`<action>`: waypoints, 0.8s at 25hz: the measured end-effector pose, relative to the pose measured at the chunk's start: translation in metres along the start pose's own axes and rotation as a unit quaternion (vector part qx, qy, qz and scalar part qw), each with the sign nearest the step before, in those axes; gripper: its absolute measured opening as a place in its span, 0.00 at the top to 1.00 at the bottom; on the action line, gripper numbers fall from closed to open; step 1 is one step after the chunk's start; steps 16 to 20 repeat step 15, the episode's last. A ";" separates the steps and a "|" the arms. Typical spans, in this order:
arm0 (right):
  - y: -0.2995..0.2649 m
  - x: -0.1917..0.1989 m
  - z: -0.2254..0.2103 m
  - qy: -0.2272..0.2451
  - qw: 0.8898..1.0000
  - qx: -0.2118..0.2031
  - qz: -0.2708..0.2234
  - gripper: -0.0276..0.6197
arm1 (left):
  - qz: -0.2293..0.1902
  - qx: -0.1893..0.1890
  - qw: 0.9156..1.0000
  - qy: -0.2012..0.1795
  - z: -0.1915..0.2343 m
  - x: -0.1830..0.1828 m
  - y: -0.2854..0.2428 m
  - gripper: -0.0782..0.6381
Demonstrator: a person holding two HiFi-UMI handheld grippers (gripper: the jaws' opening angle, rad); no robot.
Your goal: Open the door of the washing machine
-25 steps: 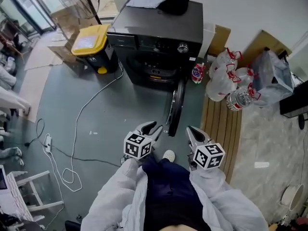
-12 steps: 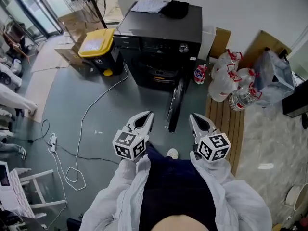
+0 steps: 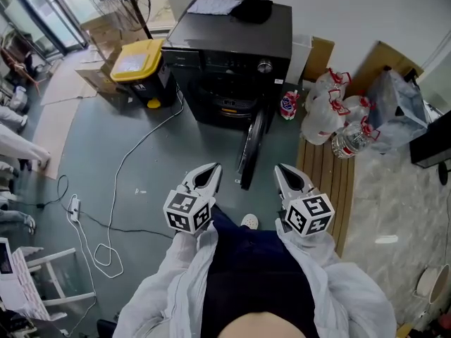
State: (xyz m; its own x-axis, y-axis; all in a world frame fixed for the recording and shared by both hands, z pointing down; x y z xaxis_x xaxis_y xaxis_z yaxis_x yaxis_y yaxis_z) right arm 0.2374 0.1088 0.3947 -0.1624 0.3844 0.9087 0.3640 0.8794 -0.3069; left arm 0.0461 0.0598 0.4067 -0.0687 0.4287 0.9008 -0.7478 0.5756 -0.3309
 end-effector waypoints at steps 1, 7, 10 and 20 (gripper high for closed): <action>0.000 0.000 0.000 0.000 1.000 0.001 -0.001 0.95 | -0.001 -0.002 1.000 0.000 0.001 0.000 0.001 0.90; -0.001 -0.001 0.005 0.003 1.000 0.003 -0.003 0.95 | -0.007 -0.009 1.000 0.003 0.005 -0.001 0.007 0.90; 0.000 0.000 0.006 0.003 1.000 0.003 -0.003 0.95 | -0.006 -0.009 1.000 0.001 0.005 0.001 0.008 0.90; 0.000 0.003 0.011 0.004 1.000 0.002 -0.004 0.95 | -0.007 -0.011 1.000 -0.001 0.006 0.004 0.012 0.90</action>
Point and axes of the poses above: the fingertips, and each gripper's own axes: y backward along the fingers, z to its left, x out of its underside, the point moved 4 cm from there along y, backward along the fingers, and after that the axes turned 1 degree about x, right-handed, at the moved point
